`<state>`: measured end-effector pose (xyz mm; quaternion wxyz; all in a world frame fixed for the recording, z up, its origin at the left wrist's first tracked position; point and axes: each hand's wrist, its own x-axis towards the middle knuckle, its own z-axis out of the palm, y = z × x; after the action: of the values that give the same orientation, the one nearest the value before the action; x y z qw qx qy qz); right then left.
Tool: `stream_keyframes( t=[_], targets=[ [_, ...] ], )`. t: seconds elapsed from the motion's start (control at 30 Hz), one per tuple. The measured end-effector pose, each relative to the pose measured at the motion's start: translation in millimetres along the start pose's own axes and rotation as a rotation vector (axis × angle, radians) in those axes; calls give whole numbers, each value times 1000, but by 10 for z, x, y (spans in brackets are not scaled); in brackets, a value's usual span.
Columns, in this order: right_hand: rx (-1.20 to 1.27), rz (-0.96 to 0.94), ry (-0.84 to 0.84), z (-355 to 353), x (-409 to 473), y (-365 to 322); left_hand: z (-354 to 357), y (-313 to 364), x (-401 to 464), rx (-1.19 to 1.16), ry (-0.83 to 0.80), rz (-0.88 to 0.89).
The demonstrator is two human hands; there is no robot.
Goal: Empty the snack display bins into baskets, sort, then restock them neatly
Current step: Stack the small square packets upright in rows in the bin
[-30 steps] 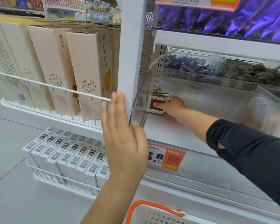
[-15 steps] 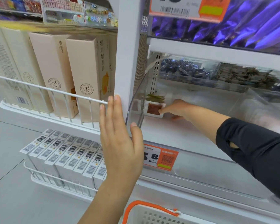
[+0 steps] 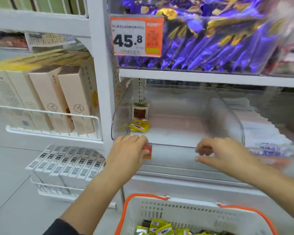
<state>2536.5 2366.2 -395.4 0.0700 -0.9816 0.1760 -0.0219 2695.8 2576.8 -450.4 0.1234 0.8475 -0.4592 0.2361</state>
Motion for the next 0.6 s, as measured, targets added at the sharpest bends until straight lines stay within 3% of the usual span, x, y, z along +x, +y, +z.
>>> stream_keyframes(
  t=[0.1,0.23,0.6],
  targets=[
    [102,11,193,137,-21,53,-69,27,35,-54,-96,-89],
    [128,21,284,-41,-81,28,-315,95,150,-78,-57,-131],
    [118,-12,228,35,-558,-61,-598,292,-301,-80,-84,-128]
  ],
)
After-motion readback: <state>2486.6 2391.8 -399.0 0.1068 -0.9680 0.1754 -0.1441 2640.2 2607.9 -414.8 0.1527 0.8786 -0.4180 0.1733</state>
